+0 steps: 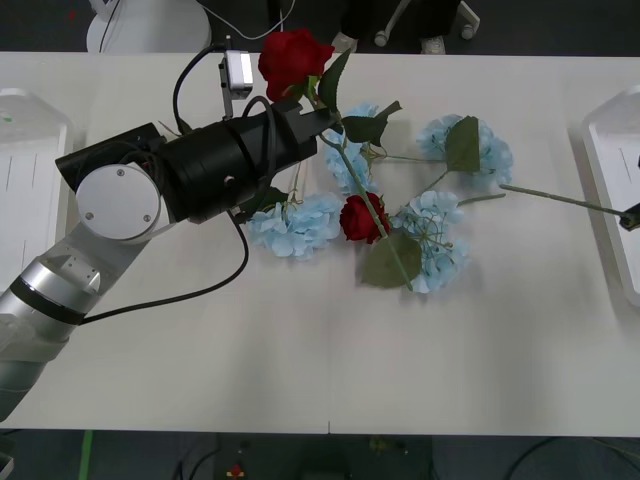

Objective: Put the red flowers into the right box and the blue flowers into the left box

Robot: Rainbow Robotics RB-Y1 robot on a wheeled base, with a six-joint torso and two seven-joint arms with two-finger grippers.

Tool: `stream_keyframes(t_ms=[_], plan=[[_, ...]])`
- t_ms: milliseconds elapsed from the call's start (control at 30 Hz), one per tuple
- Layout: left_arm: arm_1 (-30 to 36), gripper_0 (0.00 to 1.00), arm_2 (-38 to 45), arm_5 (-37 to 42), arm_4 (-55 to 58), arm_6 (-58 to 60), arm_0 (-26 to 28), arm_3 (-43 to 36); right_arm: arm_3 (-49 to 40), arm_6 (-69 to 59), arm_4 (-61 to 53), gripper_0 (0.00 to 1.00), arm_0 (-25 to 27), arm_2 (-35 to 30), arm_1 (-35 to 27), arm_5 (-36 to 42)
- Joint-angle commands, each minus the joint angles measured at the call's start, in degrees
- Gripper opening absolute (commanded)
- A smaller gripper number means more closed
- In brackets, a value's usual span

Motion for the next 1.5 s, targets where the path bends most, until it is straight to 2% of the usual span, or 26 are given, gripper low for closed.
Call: stream_keyframes(t_ms=[33, 267, 333, 533, 667, 867, 1067, 1233, 1500], plan=[[-1.0, 0.00, 2.1, 0.3, 0.9, -1.1, -2.6, -1.6, -1.1, 16.3, 4.3, 0.00, -1.3, -2.8, -4.8, -1.1], [-0.9, 0.00, 2.2, 0.4, 1.9, -1.1, -2.6, -1.6, 2.6, 48.6, 10.3, 0.00, -2.2, -2.7, -6.8, -7.7], [-0.9, 0.00, 2.3, 0.4, 2.8, -1.1, -2.6, -1.7, 5.3, 61.6, 12.3, 0.00, -3.1, -2.4, -6.8, -10.0], [-0.8, 0.00, 2.6, 0.4, 3.7, -1.1, -2.6, -1.6, 11.8, 83.2, 18.0, 0.00, -6.7, -1.4, -6.6, -17.7], [-0.8, 0.00, 2.5, 0.4, 3.7, -1.1, -2.6, -1.6, 14.8, 89.1, 21.8, 0.00, -8.8, 0.0, -6.4, -25.0], [-0.8, 0.00, 2.6, 0.3, 4.4, -1.1, -2.6, -1.6, 15.6, 97.3, 35.5, 0.00, -9.6, 2.4, -4.9, -33.8], [-0.6, 0.00, 2.6, 0.4, 5.4, -1.2, -2.6, -1.7, 18.2, 98.0, 41.8, 0.00, -9.6, 7.4, -4.9, -36.3], [-0.6, 0.00, 2.6, 0.4, 5.4, -1.4, -2.6, -1.6, 22.5, 98.5, 46.1, 0.00, -9.6, 11.7, -4.1, -41.5], [-0.3, 0.00, 2.8, 0.4, 5.8, -1.5, -2.6, -1.6, 29.8, 97.7, 55.1, 0.00, -9.9, 12.2, 2.0, -50.9]])
